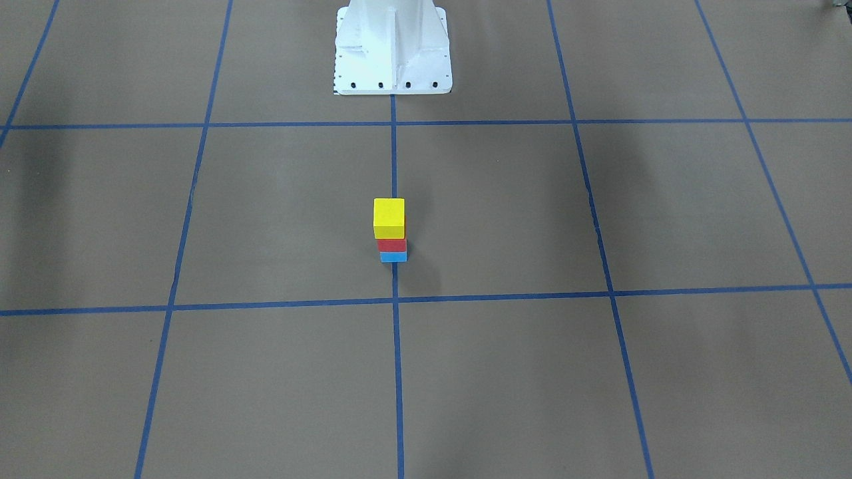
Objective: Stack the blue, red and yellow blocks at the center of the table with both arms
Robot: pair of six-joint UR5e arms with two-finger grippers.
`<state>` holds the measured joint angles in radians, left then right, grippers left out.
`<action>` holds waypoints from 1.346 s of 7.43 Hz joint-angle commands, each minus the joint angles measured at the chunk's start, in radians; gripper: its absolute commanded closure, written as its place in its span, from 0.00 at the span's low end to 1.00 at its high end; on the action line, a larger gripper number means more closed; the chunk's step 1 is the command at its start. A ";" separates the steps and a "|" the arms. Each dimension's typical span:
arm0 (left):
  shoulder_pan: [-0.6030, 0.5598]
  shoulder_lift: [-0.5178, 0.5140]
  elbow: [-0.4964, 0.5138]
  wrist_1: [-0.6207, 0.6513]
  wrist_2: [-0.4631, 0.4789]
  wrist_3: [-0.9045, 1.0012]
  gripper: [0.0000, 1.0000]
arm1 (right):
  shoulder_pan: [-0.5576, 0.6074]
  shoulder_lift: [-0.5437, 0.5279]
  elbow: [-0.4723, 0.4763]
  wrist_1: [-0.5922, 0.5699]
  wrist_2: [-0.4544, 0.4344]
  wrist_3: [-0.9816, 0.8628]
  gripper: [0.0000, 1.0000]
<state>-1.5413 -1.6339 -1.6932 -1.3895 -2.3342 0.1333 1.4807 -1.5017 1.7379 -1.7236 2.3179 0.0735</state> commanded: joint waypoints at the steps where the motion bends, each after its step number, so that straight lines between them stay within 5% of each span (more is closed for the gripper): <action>1: -0.002 0.084 -0.020 -0.184 -0.034 -0.219 0.00 | 0.009 0.041 0.000 -0.070 -0.009 -0.023 0.01; 6: 0.000 0.172 -0.011 -0.258 -0.080 -0.251 0.00 | 0.009 0.024 0.000 -0.071 -0.008 -0.023 0.01; 10: 0.003 0.164 -0.089 -0.209 0.018 -0.267 0.00 | 0.009 0.020 -0.003 -0.070 -0.009 -0.023 0.01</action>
<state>-1.5394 -1.4748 -1.7552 -1.6220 -2.3507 -0.1340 1.4895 -1.4805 1.7350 -1.7934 2.3092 0.0506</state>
